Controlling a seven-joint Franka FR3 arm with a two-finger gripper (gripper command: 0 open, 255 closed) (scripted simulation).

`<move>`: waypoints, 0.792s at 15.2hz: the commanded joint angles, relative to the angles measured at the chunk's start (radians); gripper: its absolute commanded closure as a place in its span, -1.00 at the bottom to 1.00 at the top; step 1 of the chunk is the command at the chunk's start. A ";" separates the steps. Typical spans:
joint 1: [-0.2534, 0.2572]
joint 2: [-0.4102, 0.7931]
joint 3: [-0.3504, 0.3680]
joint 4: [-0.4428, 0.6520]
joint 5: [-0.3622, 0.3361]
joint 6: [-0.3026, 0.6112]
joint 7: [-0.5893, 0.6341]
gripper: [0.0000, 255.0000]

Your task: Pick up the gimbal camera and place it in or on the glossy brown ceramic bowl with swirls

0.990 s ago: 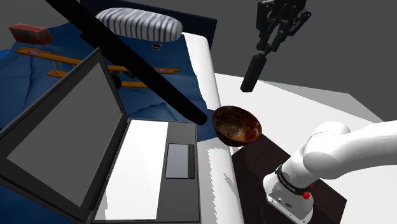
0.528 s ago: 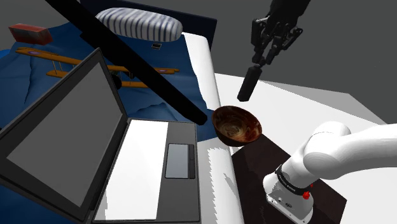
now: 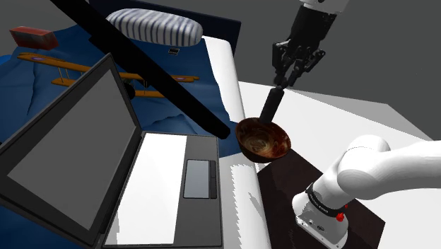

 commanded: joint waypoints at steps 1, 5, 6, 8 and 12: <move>0.002 -0.010 0.003 -0.033 0.003 0.024 -0.001 1.00; 0.005 -0.031 0.008 -0.101 0.009 0.071 -0.005 1.00; 0.006 -0.036 0.009 -0.118 0.011 0.083 -0.005 1.00; 0.009 -0.047 0.013 -0.160 0.015 0.113 -0.007 1.00; 0.009 -0.047 0.013 -0.160 0.015 0.113 -0.008 1.00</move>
